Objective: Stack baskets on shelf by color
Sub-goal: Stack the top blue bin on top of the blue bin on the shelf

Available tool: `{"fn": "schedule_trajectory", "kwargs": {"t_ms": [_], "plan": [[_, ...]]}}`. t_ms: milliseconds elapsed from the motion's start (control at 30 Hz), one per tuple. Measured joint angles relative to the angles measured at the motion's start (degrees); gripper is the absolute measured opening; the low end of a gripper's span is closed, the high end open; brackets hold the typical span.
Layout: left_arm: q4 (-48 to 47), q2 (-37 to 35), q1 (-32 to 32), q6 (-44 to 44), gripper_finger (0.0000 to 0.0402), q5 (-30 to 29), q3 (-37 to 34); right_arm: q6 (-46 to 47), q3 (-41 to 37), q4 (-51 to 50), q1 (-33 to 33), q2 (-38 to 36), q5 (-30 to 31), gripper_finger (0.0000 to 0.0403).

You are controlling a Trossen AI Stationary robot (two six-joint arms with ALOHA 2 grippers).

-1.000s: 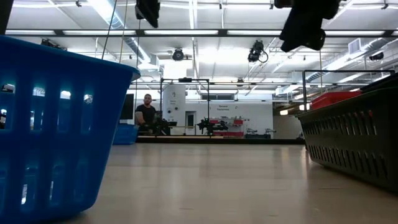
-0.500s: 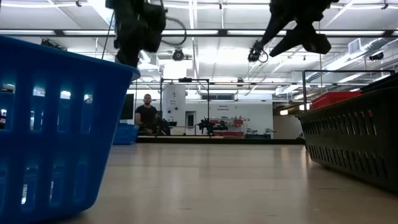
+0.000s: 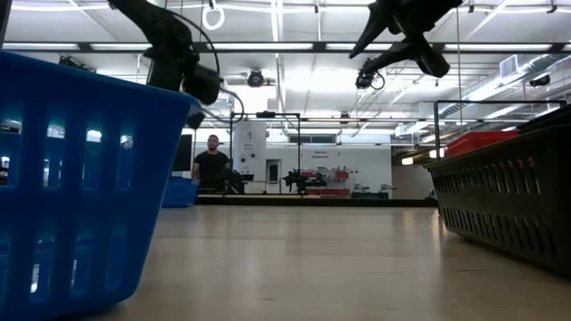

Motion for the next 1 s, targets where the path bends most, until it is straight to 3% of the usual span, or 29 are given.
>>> {"fn": "schedule_trajectory", "kwargs": {"t_ms": [233,433,700,867,1000], "plan": [[8.14,0.01,-0.04,1.28,0.0172,-1.76,-6.95,3.52,0.00,-0.02,-1.37,0.00,2.87,0.0142],[12.52,0.01,-0.46,2.39,0.0160,-1.67,-8.42,6.78,0.00,0.03,-1.95,0.00,2.99,0.0142],[12.57,0.01,-2.81,0.10,0.0012,0.67,-8.46,6.95,0.00,0.55,-1.93,0.00,2.79,0.0142],[8.62,-0.11,-5.16,-2.93,0.0032,-2.54,-6.01,6.48,0.00,0.73,-1.93,0.00,2.75,0.0142],[2.93,-0.19,-7.25,-3.56,0.0063,-8.85,-0.27,5.01,0.00,0.70,-1.93,0.00,2.71,0.0142]]}}
